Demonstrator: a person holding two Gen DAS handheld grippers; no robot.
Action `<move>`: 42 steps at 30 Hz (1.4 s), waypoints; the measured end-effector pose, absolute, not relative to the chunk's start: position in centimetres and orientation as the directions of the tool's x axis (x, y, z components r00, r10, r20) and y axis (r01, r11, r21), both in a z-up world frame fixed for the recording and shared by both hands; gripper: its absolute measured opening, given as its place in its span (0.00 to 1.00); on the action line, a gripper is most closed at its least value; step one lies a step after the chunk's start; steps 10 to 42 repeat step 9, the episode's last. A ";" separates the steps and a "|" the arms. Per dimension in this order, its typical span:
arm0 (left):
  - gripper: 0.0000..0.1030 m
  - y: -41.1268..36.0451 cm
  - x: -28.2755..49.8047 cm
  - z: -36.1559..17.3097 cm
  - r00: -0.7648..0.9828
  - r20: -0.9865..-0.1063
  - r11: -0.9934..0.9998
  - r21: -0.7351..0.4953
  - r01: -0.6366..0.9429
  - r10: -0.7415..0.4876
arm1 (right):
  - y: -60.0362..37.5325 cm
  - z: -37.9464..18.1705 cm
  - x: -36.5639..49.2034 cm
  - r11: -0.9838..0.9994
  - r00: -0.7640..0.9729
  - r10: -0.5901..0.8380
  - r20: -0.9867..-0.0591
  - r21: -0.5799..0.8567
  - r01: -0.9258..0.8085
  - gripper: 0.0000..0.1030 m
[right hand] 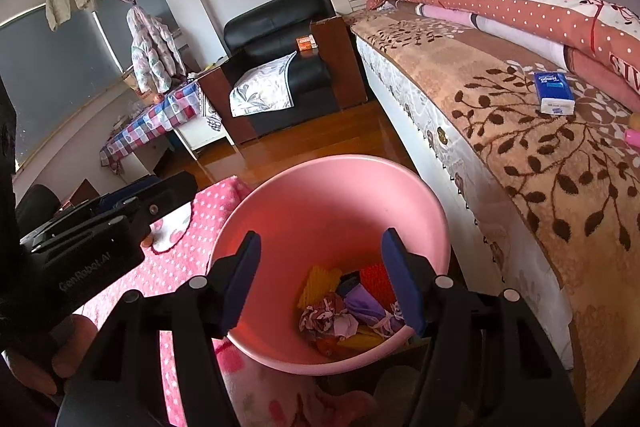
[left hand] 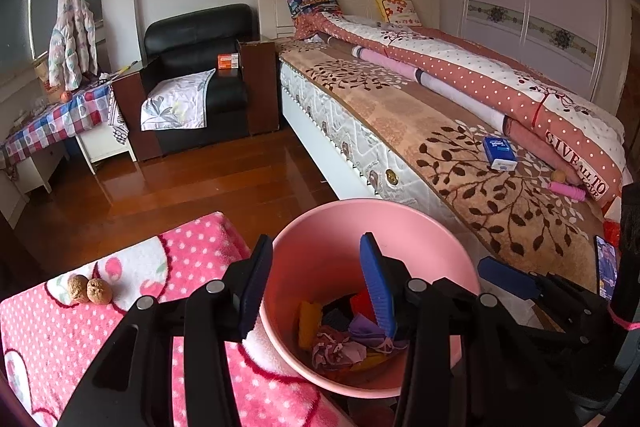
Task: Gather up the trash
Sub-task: 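Open the left tool over the bucket while the right tool drops the purple bundle in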
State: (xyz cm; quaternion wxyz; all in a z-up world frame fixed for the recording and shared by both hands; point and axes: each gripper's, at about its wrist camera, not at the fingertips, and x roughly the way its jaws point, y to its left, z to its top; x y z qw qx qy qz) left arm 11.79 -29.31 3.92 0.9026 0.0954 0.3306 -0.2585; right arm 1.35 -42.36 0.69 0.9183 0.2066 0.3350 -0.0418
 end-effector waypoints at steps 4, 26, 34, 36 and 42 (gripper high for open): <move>0.43 -29.3 11.9 3.9 0.646 -0.653 0.851 0.003 0.525 -0.395 | -42.2 0.7 1.3 0.912 0.770 0.060 -0.635 0.349 0.217 0.61; 0.43 -29.1 11.9 3.9 0.644 -0.654 0.854 -0.005 0.521 -0.397 | -42.2 0.7 1.4 0.912 0.772 0.059 -0.633 0.349 0.217 0.61; 0.43 -29.1 11.9 3.9 0.644 -0.654 0.854 -0.005 0.521 -0.397 | -42.2 0.7 1.4 0.912 0.772 0.059 -0.633 0.349 0.217 0.61; 0.43 -29.1 11.9 3.9 0.644 -0.654 0.854 -0.005 0.521 -0.397 | -42.2 0.7 1.4 0.912 0.772 0.059 -0.633 0.349 0.217 0.61; 0.43 -29.1 11.9 3.9 0.644 -0.654 0.854 -0.005 0.521 -0.397 | -42.2 0.7 1.4 0.912 0.772 0.059 -0.633 0.349 0.217 0.61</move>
